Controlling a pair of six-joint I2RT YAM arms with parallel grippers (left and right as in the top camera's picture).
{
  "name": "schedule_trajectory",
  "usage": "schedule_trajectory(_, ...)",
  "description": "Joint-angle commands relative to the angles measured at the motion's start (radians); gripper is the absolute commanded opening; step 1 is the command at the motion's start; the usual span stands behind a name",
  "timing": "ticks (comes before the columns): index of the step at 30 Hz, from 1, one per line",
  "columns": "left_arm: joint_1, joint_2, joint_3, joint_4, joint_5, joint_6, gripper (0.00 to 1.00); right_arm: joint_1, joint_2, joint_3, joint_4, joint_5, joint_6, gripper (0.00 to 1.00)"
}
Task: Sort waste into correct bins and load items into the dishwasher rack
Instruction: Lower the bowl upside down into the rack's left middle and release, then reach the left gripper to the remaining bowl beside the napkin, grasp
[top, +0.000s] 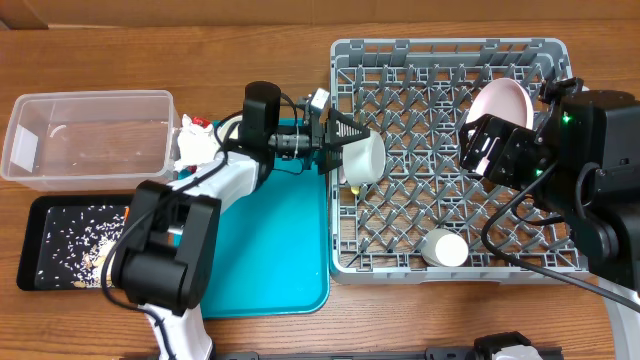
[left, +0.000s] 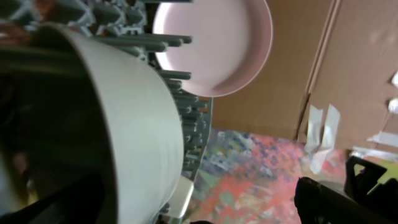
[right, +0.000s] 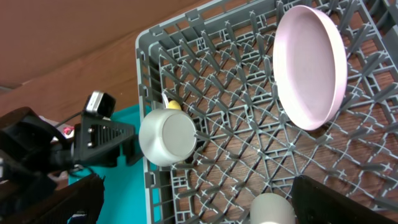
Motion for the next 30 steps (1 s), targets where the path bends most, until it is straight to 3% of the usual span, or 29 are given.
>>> schedule_trajectory(1, 0.042, -0.003, -0.013, -0.220, -0.152, 0.222, 1.00, -0.003, -0.004, 0.010, -0.004, -0.002, 0.004, 1.00)
schedule_trajectory(8, 0.104, -0.099, -0.013, -0.521, -0.318, 0.428, 1.00, -0.003, -0.004, 0.010, -0.006, -0.002, 0.004, 1.00)
schedule_trajectory(15, 0.139, -0.370, 0.076, -0.896, -0.666, 0.593, 1.00, -0.003, -0.004, 0.010, -0.007, -0.001, 0.004, 1.00)
schedule_trajectory(18, 0.136, -0.449, 0.124, -0.946, -0.696, 0.712, 1.00, -0.003, -0.004, 0.010, -0.007, -0.002, 0.004, 1.00)
schedule_trajectory(22, 0.136, -0.525, 0.134, -0.953, -0.664, 0.704, 1.00, -0.003, -0.003, 0.010, -0.006, -0.002, 0.004, 1.00)
schedule_trajectory(23, 0.136, -0.534, 0.134, -0.969, -0.679, 0.722, 0.93, -0.003, -0.003, 0.010, -0.007, -0.002, 0.004, 1.00)
schedule_trajectory(25, 0.136, -0.539, 0.134, -1.035, -0.812, 0.698, 0.54, -0.003, -0.004, 0.010, -0.010, -0.002, 0.004, 1.00)
schedule_trajectory(26, 0.136, -0.534, 0.132, -1.065, -0.903, 0.665, 0.48, -0.003, -0.003, 0.010, -0.011, -0.002, 0.004, 1.00)
schedule_trajectory(28, 0.135, -0.511, 0.122, -1.104, -1.058, 0.620, 0.47, -0.003, -0.003, 0.010, -0.012, -0.002, 0.005, 1.00)
schedule_trajectory(30, 0.135, -0.479, 0.114, -1.094, -1.093, 0.648, 0.55, -0.003, -0.003, 0.010, -0.011, -0.002, 0.004, 1.00)
